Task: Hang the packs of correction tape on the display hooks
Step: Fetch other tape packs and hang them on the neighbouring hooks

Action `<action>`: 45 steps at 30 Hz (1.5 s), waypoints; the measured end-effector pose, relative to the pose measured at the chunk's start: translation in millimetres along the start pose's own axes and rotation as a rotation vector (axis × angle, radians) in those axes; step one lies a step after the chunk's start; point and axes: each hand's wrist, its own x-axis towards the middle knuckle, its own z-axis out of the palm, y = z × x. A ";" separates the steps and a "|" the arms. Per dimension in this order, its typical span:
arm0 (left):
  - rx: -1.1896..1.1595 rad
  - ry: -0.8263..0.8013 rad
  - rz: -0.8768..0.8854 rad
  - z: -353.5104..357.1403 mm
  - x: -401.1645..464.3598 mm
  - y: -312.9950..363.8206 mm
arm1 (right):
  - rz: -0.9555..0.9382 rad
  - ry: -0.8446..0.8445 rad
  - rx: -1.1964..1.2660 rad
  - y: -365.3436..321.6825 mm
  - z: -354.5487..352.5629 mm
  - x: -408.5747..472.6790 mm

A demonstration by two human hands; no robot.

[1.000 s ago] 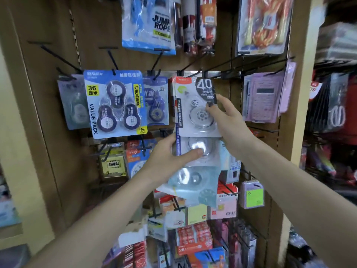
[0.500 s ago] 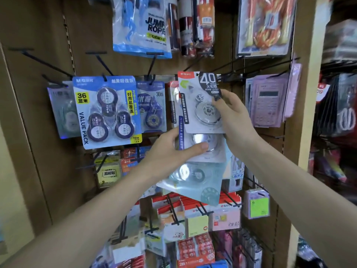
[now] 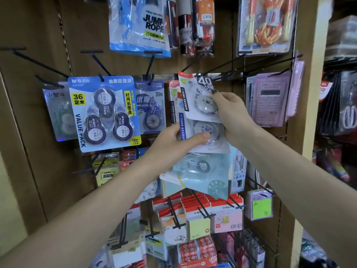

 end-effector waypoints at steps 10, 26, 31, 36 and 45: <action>-0.118 -0.084 -0.448 -6.9 12.8 19.7 | 0.227 -0.008 -0.352 -8.7 21.4 27.9; -0.330 -0.207 -0.510 -1.6 -1.1 35.4 | 0.351 -0.385 -0.309 -20.1 -10.2 0.4; -0.363 -0.262 -0.516 4.6 -10.5 36.9 | 0.346 -0.437 -0.400 -32.1 -27.7 -23.8; -0.298 -0.313 -0.475 12.7 -21.0 37.3 | 0.453 -0.429 -0.333 -27.0 -38.0 -33.1; -0.009 -0.076 -0.123 12.6 -33.4 25.6 | 0.316 -0.474 -0.009 -10.5 -44.6 -37.8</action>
